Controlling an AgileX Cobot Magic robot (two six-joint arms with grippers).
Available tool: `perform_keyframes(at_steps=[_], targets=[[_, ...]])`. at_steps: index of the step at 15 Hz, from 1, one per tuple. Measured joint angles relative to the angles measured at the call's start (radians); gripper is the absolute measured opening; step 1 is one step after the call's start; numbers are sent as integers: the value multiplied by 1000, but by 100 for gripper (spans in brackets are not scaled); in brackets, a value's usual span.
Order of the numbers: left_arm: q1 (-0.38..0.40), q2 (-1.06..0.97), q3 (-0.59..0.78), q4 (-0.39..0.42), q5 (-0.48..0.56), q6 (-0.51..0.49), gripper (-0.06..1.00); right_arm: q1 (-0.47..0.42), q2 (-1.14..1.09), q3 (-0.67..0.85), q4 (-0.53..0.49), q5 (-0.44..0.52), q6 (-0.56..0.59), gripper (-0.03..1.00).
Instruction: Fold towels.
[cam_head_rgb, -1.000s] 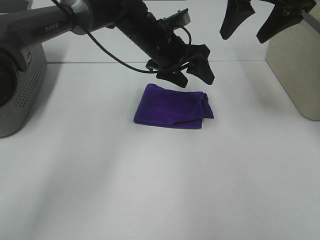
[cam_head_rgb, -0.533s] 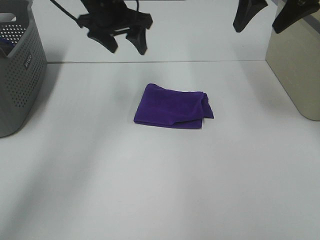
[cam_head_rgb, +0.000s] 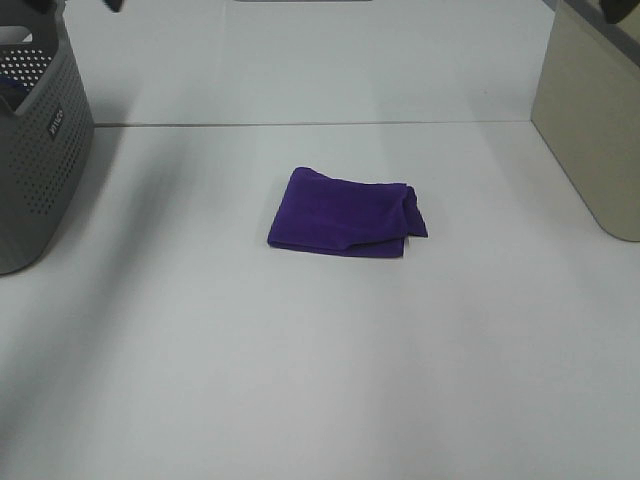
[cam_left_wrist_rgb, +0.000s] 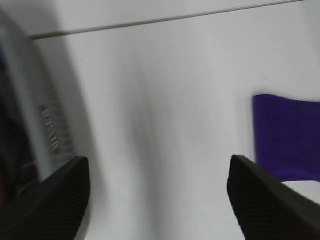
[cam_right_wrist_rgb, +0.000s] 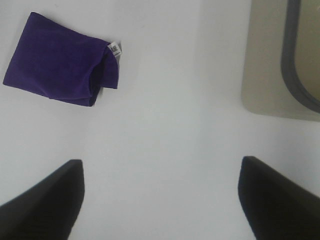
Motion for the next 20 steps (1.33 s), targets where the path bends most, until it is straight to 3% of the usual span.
perform_keyframes(at_steps=[3,6,7,11,14,18,20], targets=[[54,-251,317,88,1,0,70,-8,-229,162,5,1,2,82],[54,-534,621,80,-9,-9,70,-8,-429,333,19,2,2,82],[54,-782,863,80,-47,-20,70,-8,-610,456,25,2,2,82],[54,-1272,1269,80,-183,-23,70,-8,-966,700,27,3,2,82],[54,-1562,1422,80,-185,-24,70,-8,-1156,832,5,-10,2,82],[54,-1919,1502,80,-38,-26,70,-8,-1383,970,1,-114,-36,82],[54,-2018,1544,79,-26,-26,70,-8,-1443,1030,1,-126,-50,82]])
